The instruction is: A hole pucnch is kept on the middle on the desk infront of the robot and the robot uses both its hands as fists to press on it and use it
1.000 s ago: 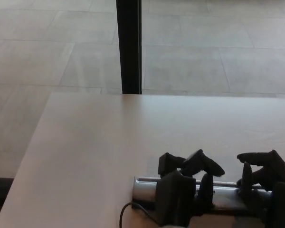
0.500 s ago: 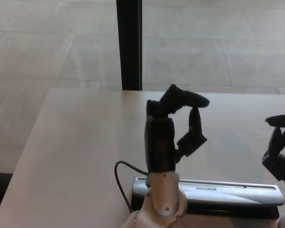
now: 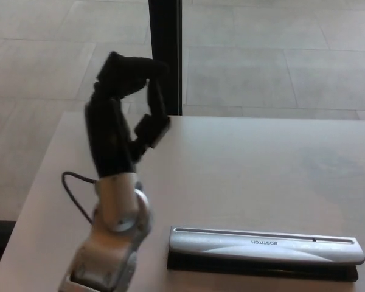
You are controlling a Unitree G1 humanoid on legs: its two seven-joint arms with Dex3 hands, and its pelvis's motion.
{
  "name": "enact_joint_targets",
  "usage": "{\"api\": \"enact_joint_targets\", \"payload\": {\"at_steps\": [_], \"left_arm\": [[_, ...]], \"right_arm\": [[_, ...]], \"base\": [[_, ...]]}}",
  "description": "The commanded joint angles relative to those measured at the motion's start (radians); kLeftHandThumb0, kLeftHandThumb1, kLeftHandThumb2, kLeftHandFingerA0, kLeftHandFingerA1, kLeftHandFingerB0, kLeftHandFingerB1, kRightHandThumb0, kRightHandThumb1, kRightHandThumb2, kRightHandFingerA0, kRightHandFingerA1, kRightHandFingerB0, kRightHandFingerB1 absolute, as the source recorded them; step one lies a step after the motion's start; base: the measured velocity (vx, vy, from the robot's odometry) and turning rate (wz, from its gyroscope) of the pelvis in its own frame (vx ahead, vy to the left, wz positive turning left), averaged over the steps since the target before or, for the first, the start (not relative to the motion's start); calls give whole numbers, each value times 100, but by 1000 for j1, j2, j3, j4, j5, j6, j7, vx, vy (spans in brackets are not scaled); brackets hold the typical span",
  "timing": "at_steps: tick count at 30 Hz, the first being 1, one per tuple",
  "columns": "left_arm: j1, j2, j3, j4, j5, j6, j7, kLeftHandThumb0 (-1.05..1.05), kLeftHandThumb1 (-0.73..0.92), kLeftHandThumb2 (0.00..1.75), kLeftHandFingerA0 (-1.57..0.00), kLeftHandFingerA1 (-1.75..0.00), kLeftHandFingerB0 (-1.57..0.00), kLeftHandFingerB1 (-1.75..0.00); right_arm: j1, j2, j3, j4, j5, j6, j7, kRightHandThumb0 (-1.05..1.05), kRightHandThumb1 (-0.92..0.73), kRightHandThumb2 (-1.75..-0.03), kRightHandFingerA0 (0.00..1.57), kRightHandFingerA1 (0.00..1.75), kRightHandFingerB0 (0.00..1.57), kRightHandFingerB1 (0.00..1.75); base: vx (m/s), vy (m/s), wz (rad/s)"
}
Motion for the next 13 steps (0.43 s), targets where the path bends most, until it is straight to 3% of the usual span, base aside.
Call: {"api": "enact_joint_targets", "payload": {"at_steps": [1,3,4,5,7,8,9,10,12,13], "left_arm": [[320,364,492,-207,-548,493,-325,-28,91,64,-91,-175,-60,-170],[357,384,538,-161,-548,488,-341,-30,84,69,-94,-175,-62,-169],[402,400,601,-65,-516,437,-348,-32,70,81,-98,-175,-73,-160],[419,401,639,-6,-508,404,-344,-34,67,84,-99,-175,-84,-148],[430,398,663,35,-498,391,-327,-37,64,84,-102,-175,-87,-146],[455,408,696,122,-448,364,-289,-41,54,88,-109,-175,-93,-146],[458,409,701,133,-443,362,-287,-41,54,88,-109,-175,-93,-146],[469,412,729,202,-435,367,-261,-49,67,74,-99,-175,-88,-141],[495,403,758,265,-390,388,-171,-45,52,79,-92,-175,-84,-148],[495,403,758,265,-390,388,-171,-45,52,79,-92,-175,-84,-148]], "right_arm": [[114,-432,-589,262,487,444,255,-42,-48,-117,111,175,86,142],[140,-453,-637,326,493,433,260,-48,-50,-110,111,175,83,142],[178,-469,-698,418,491,408,228,-51,-51,-114,137,144,98,120],[194,-474,-732,484,512,393,232,-53,-53,-114,136,143,93,116],[217,-475,-764,505,509,408,202,-52,-53,-117,136,143,94,115],[251,-457,-795,522,519,421,174,-46,-46,-120,118,175,87,145],[254,-457,-800,527,519,423,174,-46,-46,-120,118,175,87,145],[261,-455,-815,573,533,438,179,-40,-43,-130,117,175,83,152],[260,-450,-832,664,556,437,214,-37,-41,-132,118,175,83,152],[260,-450,-832,664,556,437,214,-37,-41,-132,118,175,83,152]], "base": [[0,0,0],[0,0,0],[0,0,0],[0,0,0],[0,0,0],[0,0,0],[0,0,0],[0,0,0],[0,0,0],[0,0,0]]}}
